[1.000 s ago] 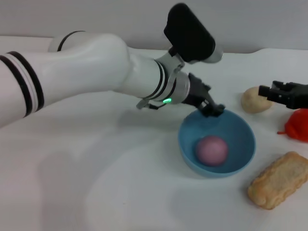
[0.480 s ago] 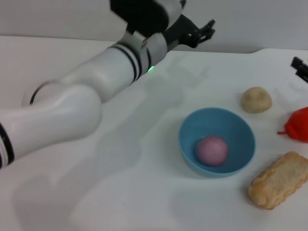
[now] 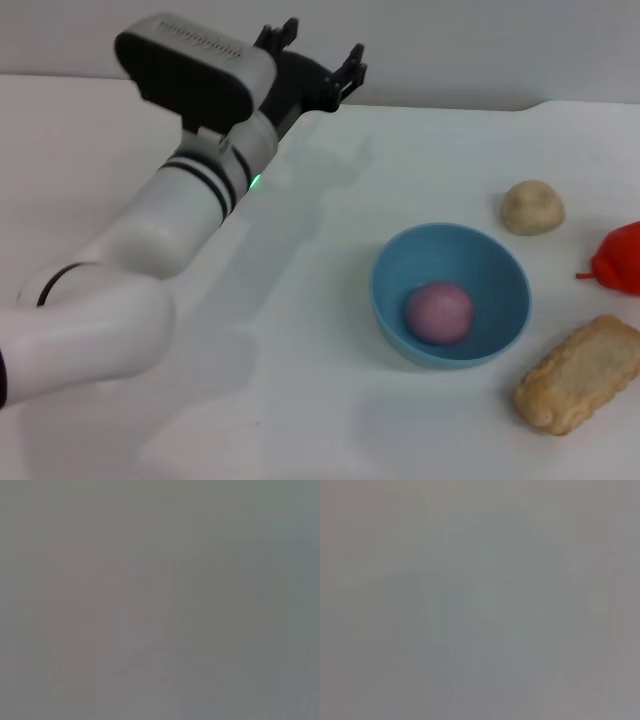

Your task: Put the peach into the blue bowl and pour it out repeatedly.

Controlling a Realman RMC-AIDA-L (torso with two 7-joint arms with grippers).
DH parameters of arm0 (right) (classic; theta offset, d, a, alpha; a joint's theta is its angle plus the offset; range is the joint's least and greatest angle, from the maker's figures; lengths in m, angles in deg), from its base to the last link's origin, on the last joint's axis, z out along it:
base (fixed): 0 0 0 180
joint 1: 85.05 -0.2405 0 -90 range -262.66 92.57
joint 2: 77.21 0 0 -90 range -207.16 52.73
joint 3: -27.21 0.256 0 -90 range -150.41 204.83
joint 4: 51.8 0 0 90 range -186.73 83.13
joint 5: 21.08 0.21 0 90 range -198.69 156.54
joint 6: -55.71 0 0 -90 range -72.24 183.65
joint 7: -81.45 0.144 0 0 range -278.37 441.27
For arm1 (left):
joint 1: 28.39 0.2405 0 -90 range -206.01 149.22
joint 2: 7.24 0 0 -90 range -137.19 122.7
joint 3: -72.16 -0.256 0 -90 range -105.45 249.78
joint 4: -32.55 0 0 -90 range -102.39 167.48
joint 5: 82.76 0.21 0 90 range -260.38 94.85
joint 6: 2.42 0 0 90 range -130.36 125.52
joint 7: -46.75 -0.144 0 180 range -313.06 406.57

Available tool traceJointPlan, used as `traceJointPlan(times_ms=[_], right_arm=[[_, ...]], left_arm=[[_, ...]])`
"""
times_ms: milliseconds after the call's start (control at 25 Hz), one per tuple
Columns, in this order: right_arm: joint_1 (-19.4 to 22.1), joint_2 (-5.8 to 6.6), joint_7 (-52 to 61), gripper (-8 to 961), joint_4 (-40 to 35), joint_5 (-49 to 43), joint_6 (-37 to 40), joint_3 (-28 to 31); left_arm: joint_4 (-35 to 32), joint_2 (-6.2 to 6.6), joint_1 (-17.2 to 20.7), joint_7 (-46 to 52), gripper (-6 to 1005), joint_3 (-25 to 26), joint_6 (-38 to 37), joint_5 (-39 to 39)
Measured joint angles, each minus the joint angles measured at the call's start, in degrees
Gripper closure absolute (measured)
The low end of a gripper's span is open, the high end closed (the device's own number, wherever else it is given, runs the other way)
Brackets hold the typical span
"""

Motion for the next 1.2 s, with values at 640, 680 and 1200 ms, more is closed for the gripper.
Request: traceJointPlan(times_ms=[640,680,1200], right_arm=[[-1.49,-0.92,-27.54,201,16.24,18.72,7.2,5.78],[-1.49,-0.91,-27.6,201,16.95,18.76,8.29,5.83],[-1.14,-0.82,-27.71,202,19.11,18.94,10.32,6.54]], left_arm=[[6.47,-0.31,3.28,5.62,185,-11.36,17.71,-0.03],[6.51,-0.31,3.41,5.81,185,-11.48,17.63,-0.04],[6.61,-0.19,4.07,7.83,184,-13.93,18.03,-0.05]])
